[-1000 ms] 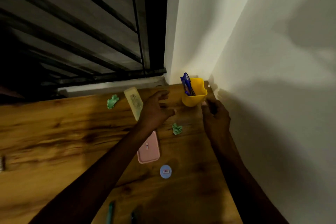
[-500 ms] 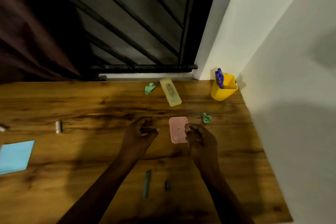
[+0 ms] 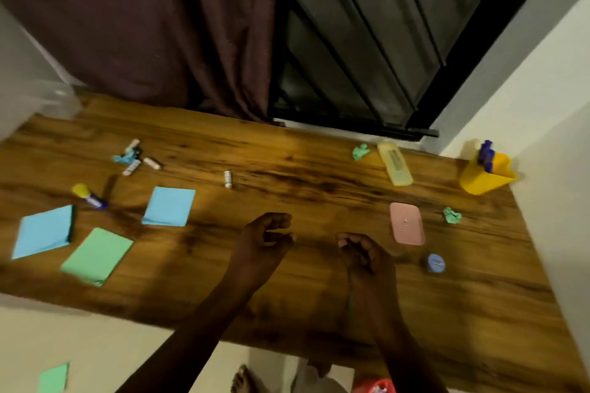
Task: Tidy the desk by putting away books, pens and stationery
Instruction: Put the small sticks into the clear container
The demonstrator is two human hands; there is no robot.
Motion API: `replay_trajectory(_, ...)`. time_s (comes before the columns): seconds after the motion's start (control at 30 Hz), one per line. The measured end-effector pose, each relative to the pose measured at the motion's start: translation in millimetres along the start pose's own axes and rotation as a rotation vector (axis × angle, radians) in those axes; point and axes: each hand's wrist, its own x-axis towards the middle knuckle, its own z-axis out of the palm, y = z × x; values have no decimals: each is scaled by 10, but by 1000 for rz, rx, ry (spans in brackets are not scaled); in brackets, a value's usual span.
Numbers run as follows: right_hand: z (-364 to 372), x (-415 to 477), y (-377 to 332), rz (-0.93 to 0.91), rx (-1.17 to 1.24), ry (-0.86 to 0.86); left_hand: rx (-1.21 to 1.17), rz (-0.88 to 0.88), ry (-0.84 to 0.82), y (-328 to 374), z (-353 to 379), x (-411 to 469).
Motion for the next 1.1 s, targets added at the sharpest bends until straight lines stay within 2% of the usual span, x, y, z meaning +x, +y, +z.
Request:
replay_trajectory(0.27, 865, -114, -199, -81, -75, -178, -40, -14, 253, -252, -935, -252)
replay_trajectory(0.57, 1781, 233, -476, -219, -116, -424, -100, 7, 520, -262, -1617, -267)
replay_trajectory(0.7, 2150, 312, -562, -260, -141, -525, -121, -35, 628, -292, -1835, -252)
replay_trajectory(1.1, 3272, 462, -781, -283, -124, -609, -184, -16, 687, -415, -2909, 121)
